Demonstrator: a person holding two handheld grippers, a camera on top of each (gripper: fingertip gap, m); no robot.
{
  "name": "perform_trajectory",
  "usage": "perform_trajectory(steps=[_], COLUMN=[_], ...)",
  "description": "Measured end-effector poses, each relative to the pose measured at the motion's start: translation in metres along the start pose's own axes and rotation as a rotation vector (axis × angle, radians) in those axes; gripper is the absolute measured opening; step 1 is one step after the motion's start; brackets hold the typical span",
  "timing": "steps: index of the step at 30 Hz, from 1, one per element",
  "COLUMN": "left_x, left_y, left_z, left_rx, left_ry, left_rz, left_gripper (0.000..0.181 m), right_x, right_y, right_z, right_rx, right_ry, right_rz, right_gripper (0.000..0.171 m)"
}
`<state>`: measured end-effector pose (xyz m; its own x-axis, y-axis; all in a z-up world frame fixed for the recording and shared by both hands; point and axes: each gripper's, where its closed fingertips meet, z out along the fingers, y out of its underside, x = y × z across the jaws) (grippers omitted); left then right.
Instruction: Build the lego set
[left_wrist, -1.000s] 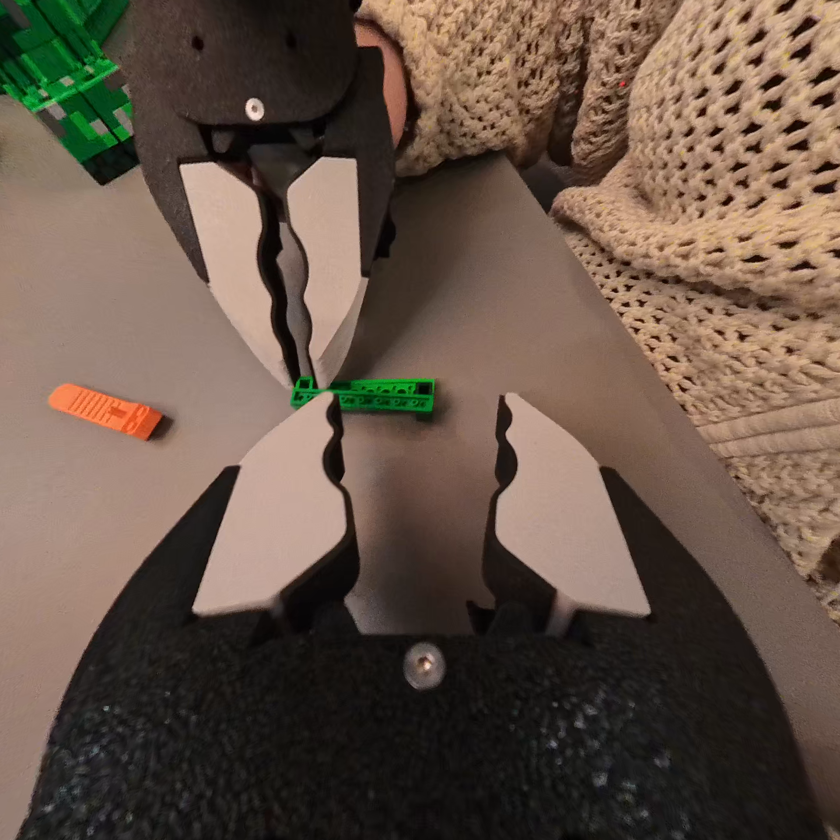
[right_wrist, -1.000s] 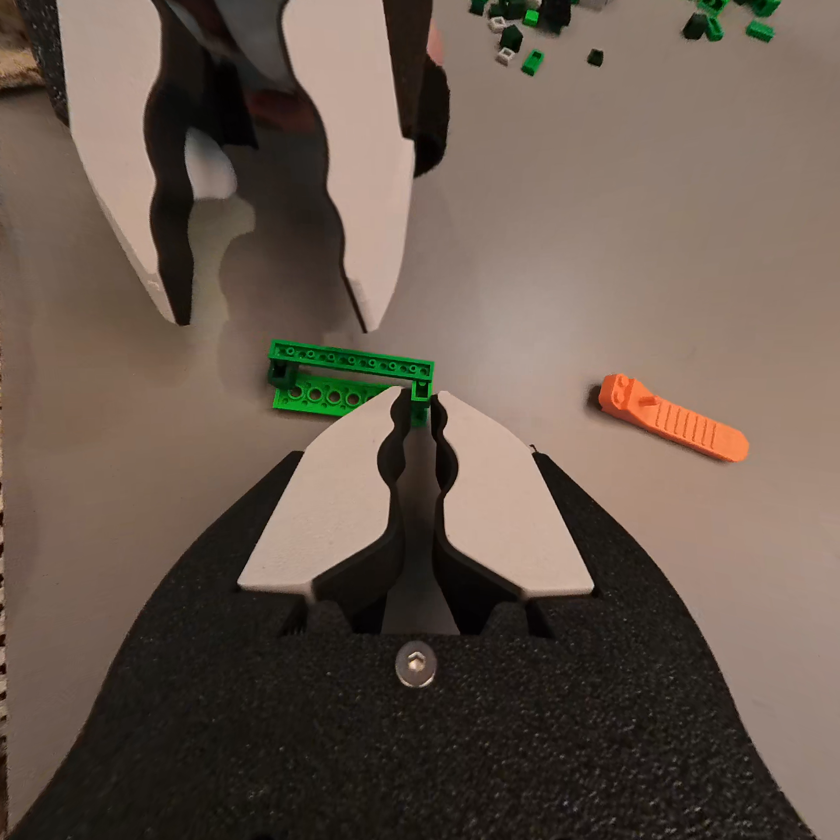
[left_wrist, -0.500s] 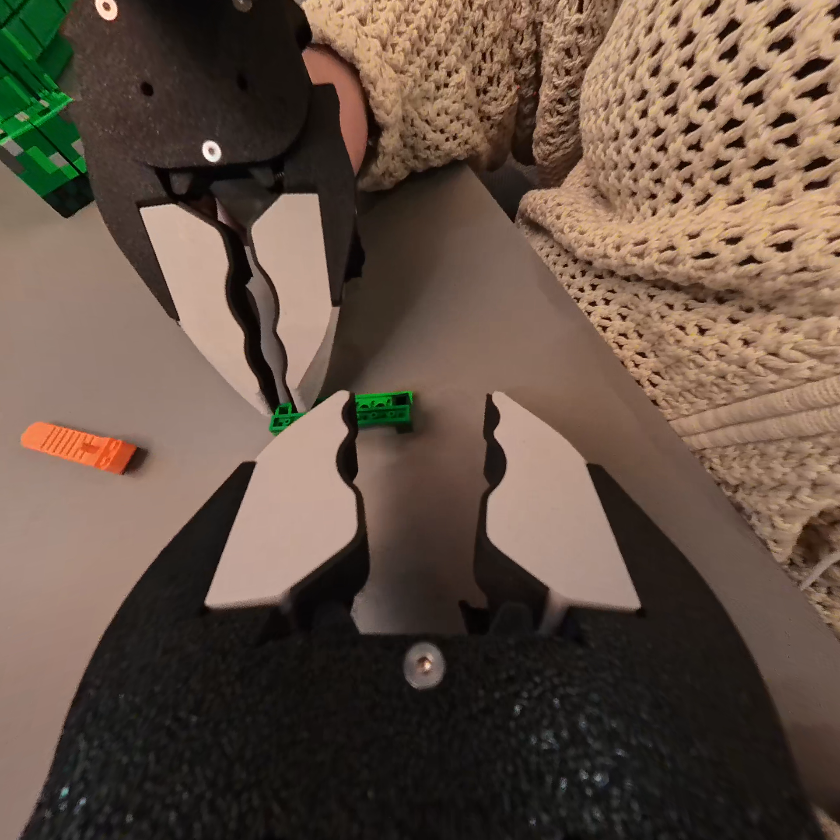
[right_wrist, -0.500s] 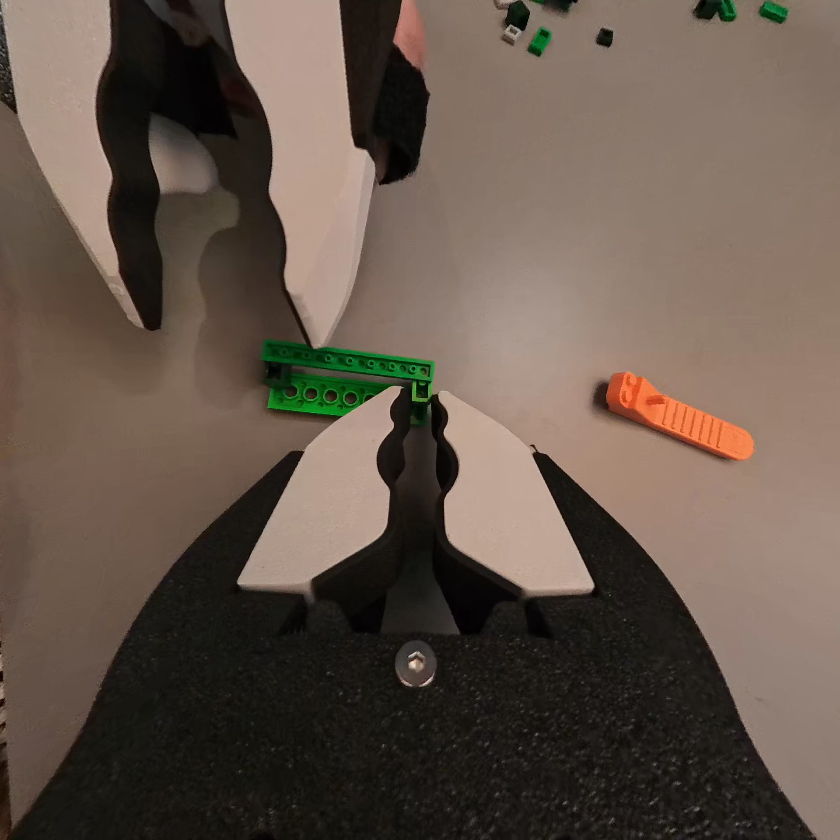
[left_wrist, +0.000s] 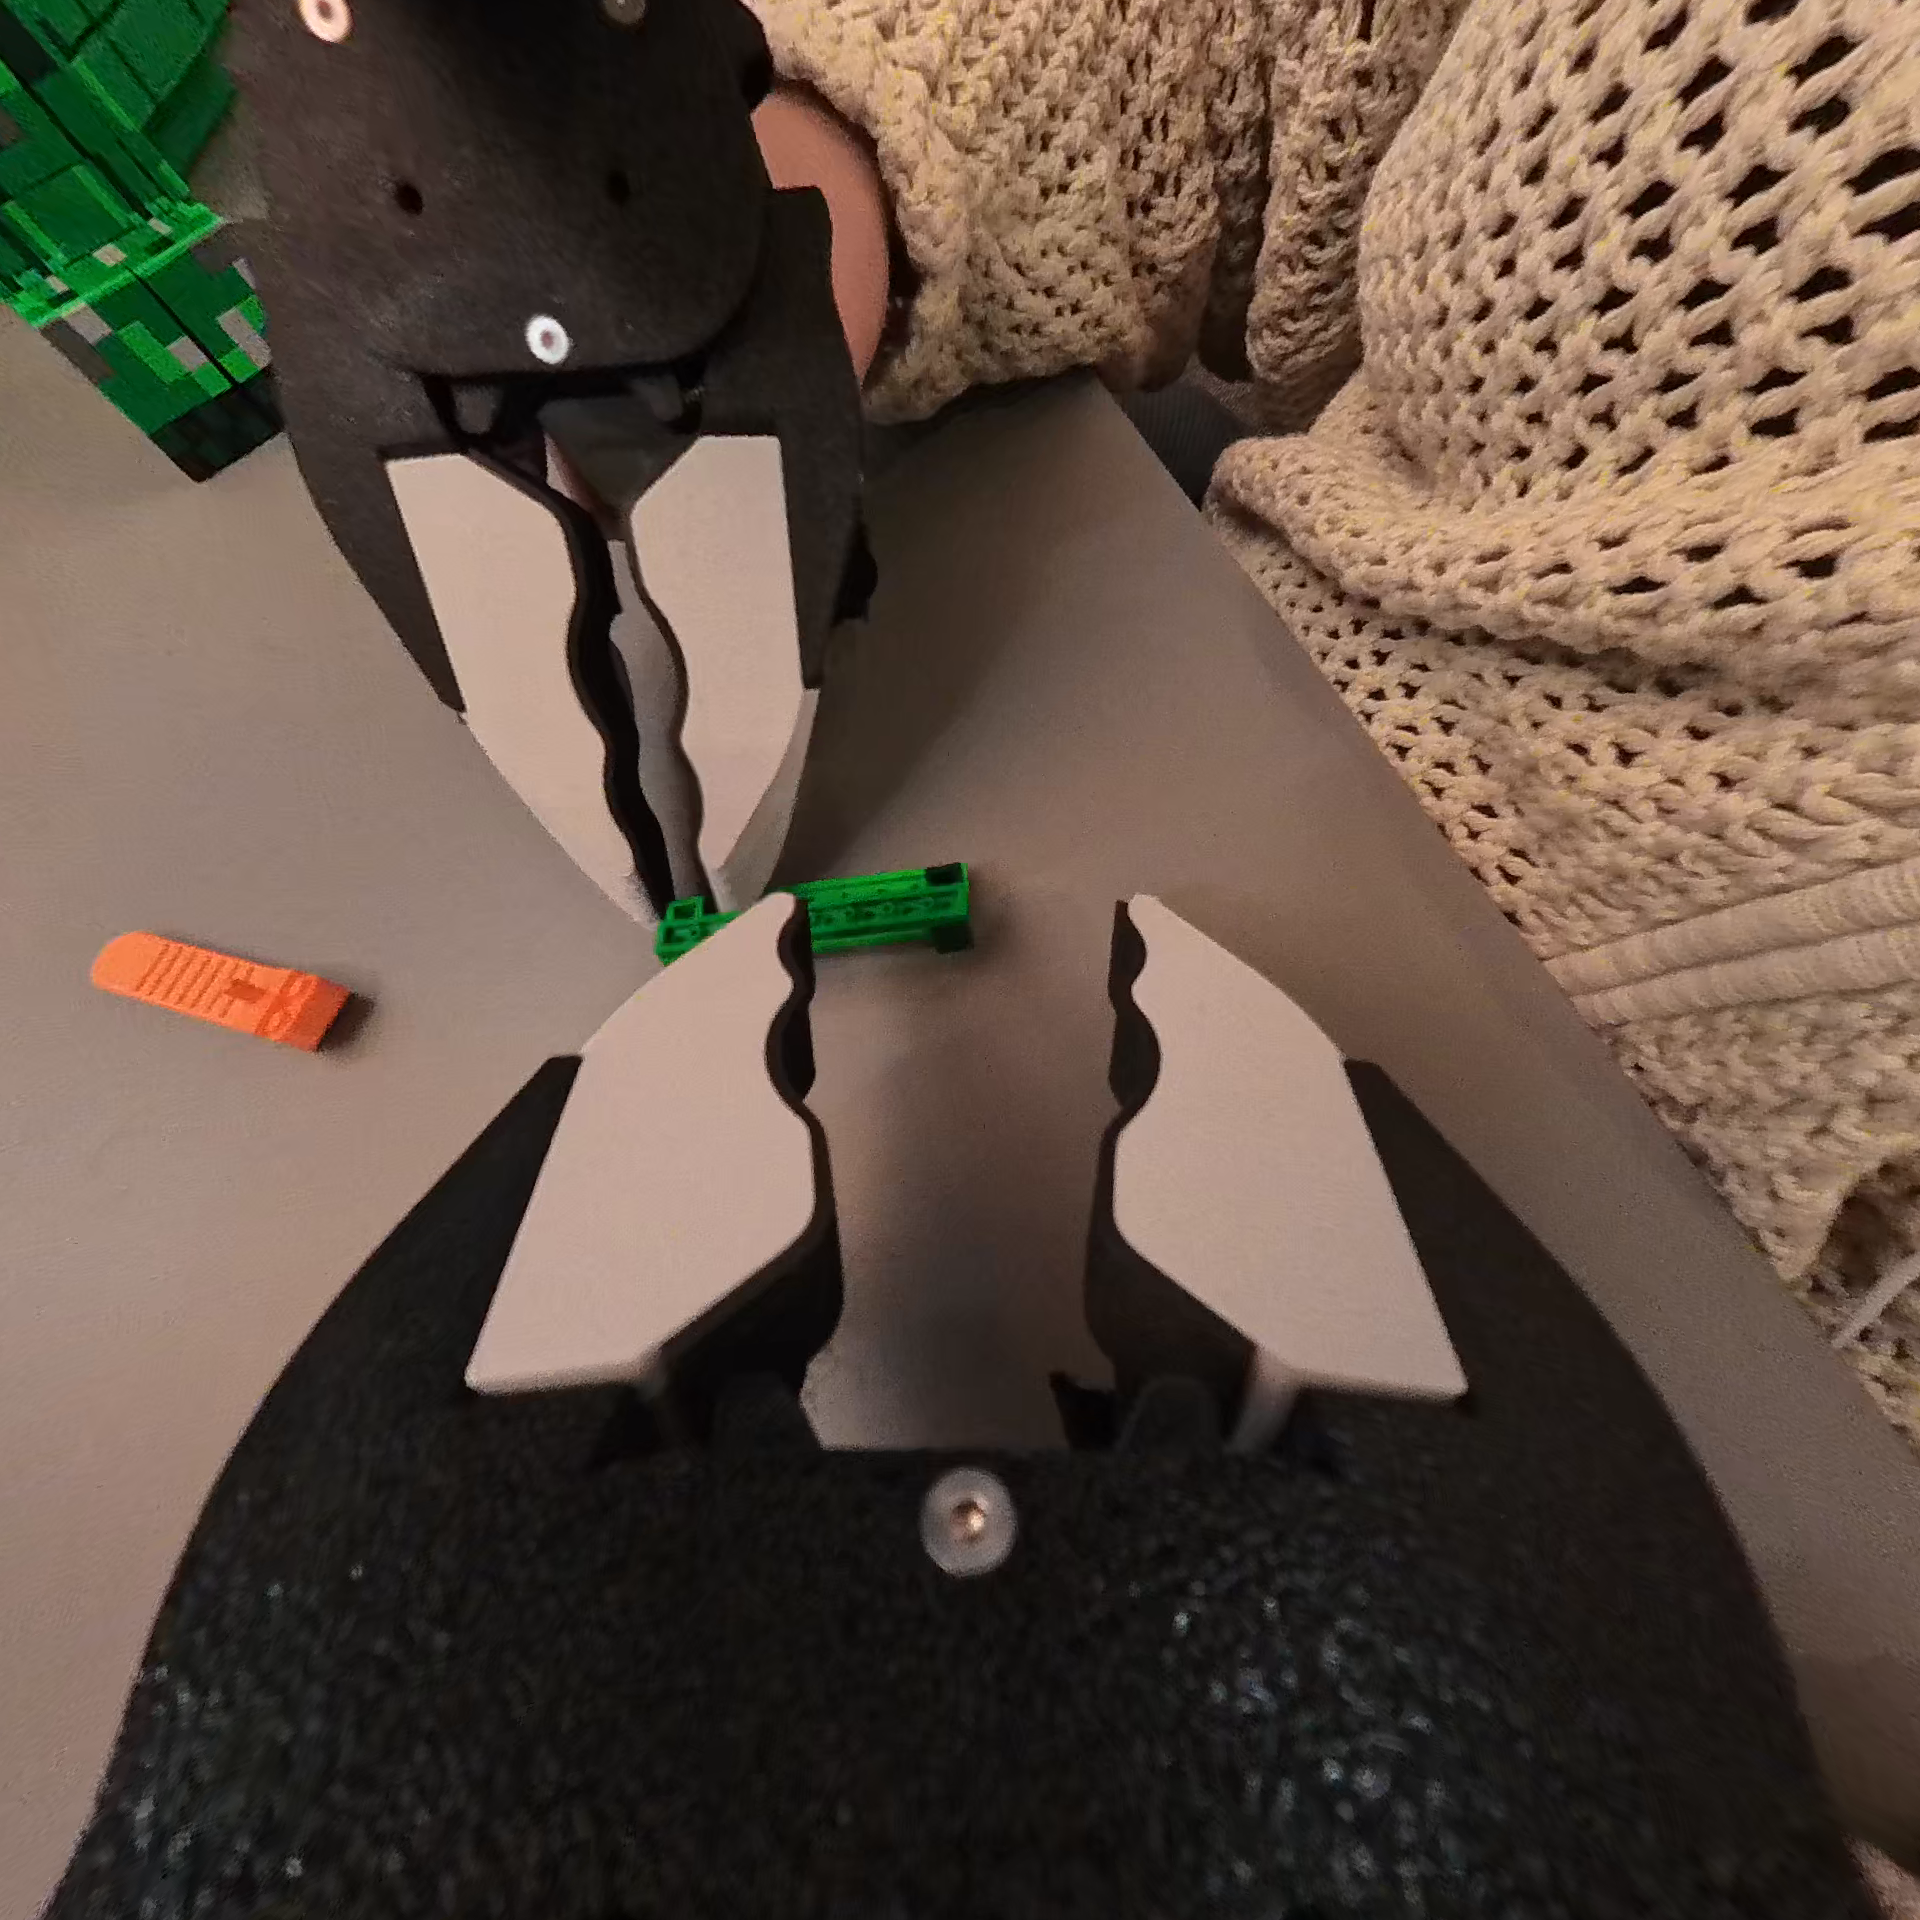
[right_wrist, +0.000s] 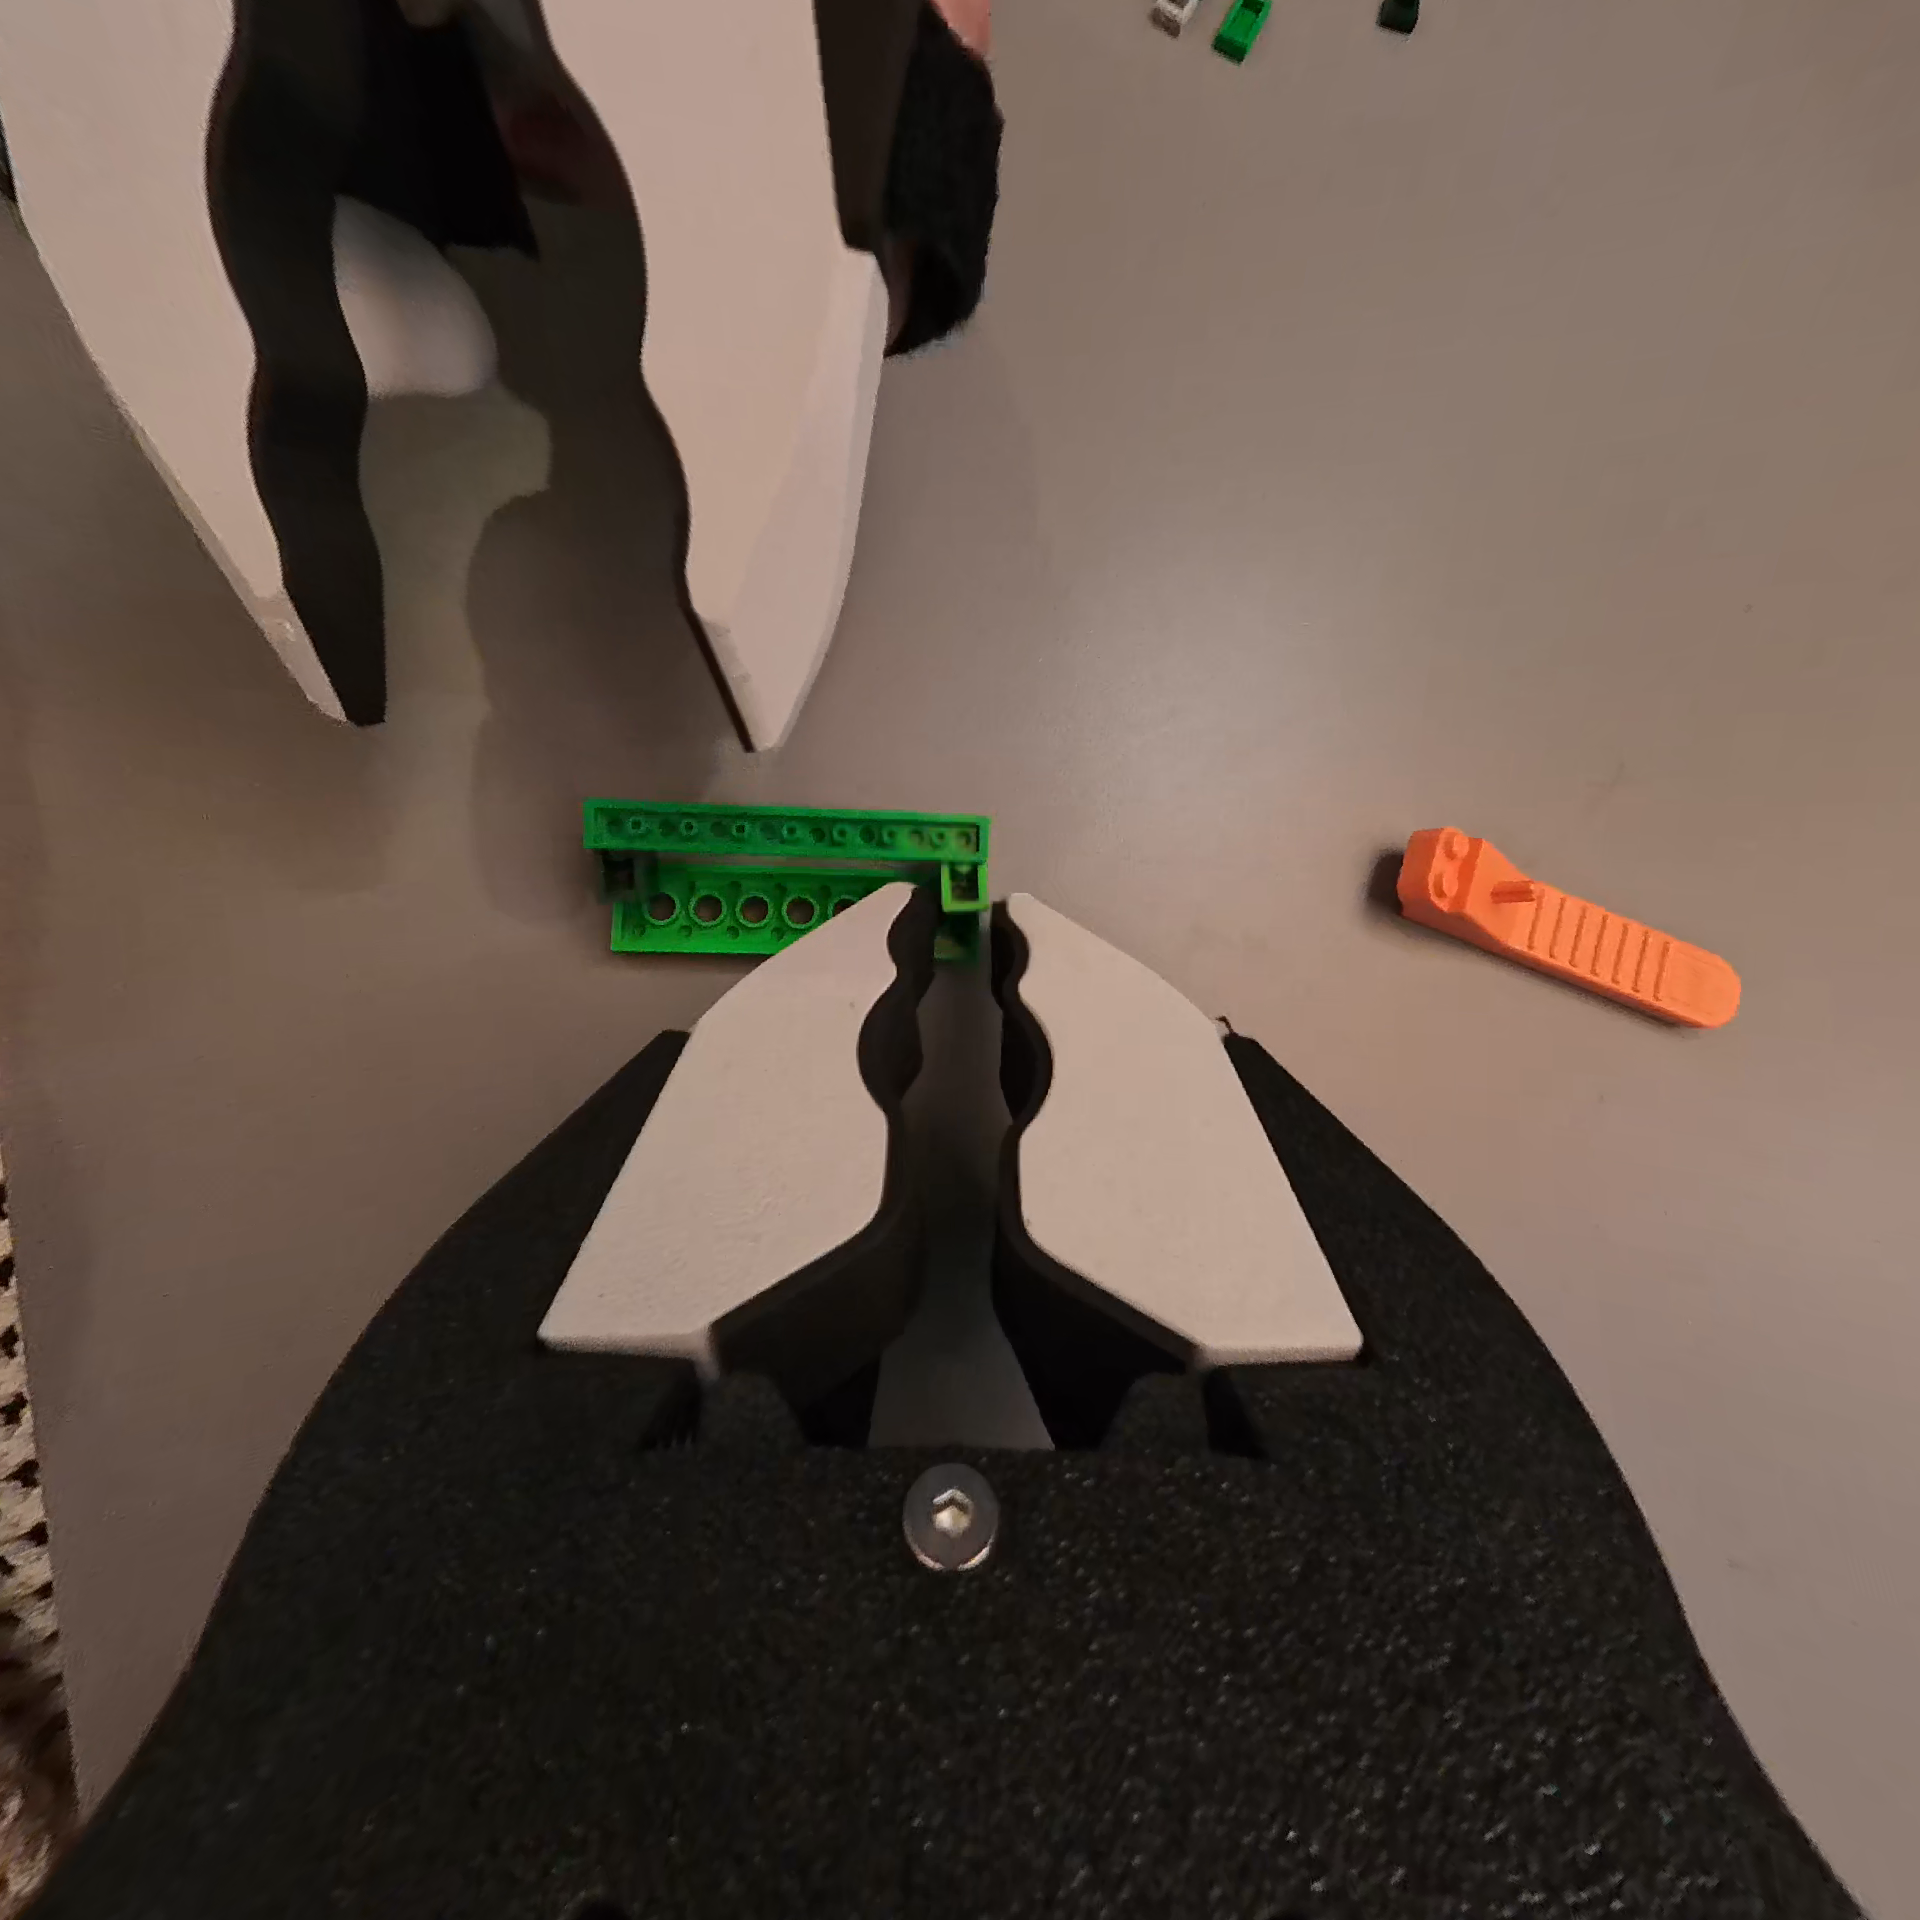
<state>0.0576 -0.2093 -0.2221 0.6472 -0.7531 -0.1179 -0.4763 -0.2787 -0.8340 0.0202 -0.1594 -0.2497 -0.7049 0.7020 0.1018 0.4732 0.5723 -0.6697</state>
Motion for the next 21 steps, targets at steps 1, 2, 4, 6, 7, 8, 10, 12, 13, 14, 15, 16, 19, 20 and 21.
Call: perform_trajectory(steps=[1,2,4,6,7,8,10,12,13,14,15,16,19,20,21], left_x=[0.000,0.000,-0.001,-0.002,-0.003,-0.005,-0.010,-0.014,-0.016,-0.020,-0.024,-0.031,-0.053,-0.060,-0.066], left_y=[0.000,-0.001,-0.001,-0.001,-0.001,0.000,-0.001,-0.004,-0.005,-0.007,-0.009,-0.010,-0.015,-0.017,-0.020], left_z=[-0.001,-0.002,-0.004,-0.006,-0.007,-0.008,-0.012,-0.017,-0.018,-0.020,-0.022,-0.025,-0.040,-0.047,-0.054], left_rx=[0.002,0.004,0.006,0.006,0.006,0.006,0.013,0.035,0.049,0.066,0.084,0.103,0.173,0.199,0.227], left_ry=[-0.002,-0.003,-0.006,-0.014,-0.021,-0.031,-0.053,-0.080,-0.099,-0.125,-0.157,-0.203,-0.387,-0.452,-0.512], left_rz=[-0.001,-0.003,-0.005,-0.004,-0.003,-0.004,-0.011,-0.011,-0.009,-0.002,0.008,0.022,0.087,0.110,0.128], left_gripper=[0.055,0.055,0.055,0.055,0.055,0.055,0.055,0.056,0.055,0.055,0.055,0.057,0.059,0.059,0.059], right_x=[0.000,0.000,0.000,0.001,0.002,0.003,0.009,0.016,0.023,0.029,0.034,0.040,0.046,0.049,0.052], right_y=[0.000,0.000,0.000,0.000,0.001,0.001,0.000,-0.005,-0.008,-0.011,-0.012,-0.010,-0.004,-0.006,-0.008], right_z=[0.000,0.000,0.000,-0.002,-0.003,-0.004,-0.009,-0.013,-0.015,-0.016,-0.017,-0.017,-0.018,-0.021,-0.024], right_rx=[0.002,0.000,-0.003,-0.007,-0.009,-0.007,0.014,0.078,0.122,0.169,0.211,0.232,0.246,0.263,0.288], right_ry=[-0.001,-0.002,-0.001,0.000,0.001,0.007,0.024,0.050,0.081,0.110,0.138,0.170,0.203,0.235,0.270], right_rz=[0.001,0.004,0.006,0.006,0.006,0.006,0.003,-0.013,-0.029,-0.051,-0.070,-0.074,-0.090,-0.099,-0.108], right_gripper=[0.011,0.011,0.013,0.013,0.014,0.014,0.015,0.016,0.018,0.019,0.020,0.020,0.024,0.024,0.024])
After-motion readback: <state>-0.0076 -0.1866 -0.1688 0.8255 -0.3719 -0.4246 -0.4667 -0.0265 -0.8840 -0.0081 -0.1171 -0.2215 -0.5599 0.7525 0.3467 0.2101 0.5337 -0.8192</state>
